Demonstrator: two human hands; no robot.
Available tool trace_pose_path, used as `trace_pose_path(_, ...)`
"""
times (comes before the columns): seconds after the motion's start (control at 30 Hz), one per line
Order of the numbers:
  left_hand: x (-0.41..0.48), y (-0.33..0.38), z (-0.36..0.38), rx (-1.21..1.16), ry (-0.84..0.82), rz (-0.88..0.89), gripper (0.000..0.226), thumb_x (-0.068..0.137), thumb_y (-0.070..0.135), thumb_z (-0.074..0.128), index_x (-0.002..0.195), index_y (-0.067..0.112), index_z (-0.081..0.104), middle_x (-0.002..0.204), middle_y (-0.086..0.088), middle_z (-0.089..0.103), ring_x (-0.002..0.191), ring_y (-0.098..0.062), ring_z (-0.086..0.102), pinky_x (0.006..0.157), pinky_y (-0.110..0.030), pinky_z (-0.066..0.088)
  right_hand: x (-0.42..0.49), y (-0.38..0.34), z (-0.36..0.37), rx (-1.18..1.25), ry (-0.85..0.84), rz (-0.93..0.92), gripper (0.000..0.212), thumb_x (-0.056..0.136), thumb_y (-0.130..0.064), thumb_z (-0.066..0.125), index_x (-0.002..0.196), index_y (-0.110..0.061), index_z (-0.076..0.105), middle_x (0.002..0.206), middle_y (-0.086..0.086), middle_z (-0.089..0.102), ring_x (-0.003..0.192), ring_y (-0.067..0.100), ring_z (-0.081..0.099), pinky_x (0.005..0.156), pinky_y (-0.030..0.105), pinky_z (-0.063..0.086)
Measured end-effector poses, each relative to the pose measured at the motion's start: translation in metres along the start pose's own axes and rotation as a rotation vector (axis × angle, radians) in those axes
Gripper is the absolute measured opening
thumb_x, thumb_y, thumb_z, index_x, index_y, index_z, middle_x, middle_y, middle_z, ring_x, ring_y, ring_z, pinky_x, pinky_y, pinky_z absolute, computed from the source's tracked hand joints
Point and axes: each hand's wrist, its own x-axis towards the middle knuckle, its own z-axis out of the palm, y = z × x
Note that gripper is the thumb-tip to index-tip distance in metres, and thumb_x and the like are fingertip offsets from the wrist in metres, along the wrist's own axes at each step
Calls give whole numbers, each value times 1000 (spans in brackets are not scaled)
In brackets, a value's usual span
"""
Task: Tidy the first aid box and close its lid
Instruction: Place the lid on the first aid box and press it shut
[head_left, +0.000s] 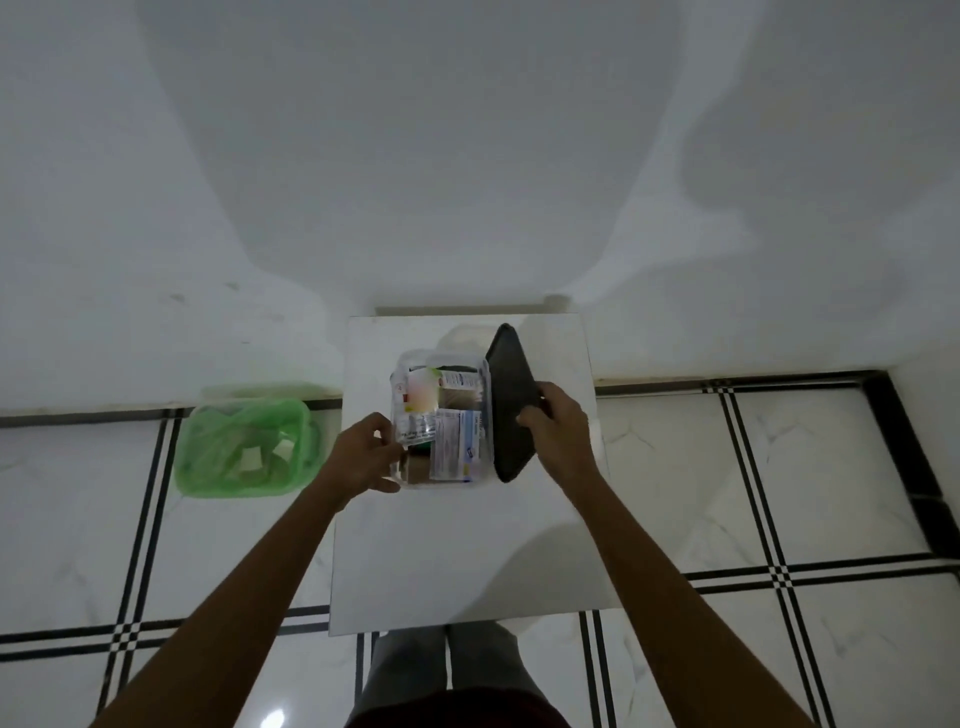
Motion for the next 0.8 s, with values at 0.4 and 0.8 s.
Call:
trace_pose_path(0.4, -2, 0, 2, -99, 159, 120, 36, 94, 17, 46, 129, 24, 55, 116, -8, 61, 105, -23, 57, 78, -37, 52, -43, 13, 104, -666, -12, -698, 53, 67, -22, 72, 115, -4, 58, 90, 12, 68, 87, 29, 64, 91, 49, 52)
trace_pose_path(0.8, 13, 3, 22, 149, 331, 297, 26, 95, 32, 46, 109, 23, 66, 93, -6, 69, 81, -20, 65, 77, -40, 54, -33, 15, 109, -709, 105, -573, 48, 88, -44, 48, 127, -15, 49, 125, 12, 56, 116, 29, 49, 104, 55, 39)
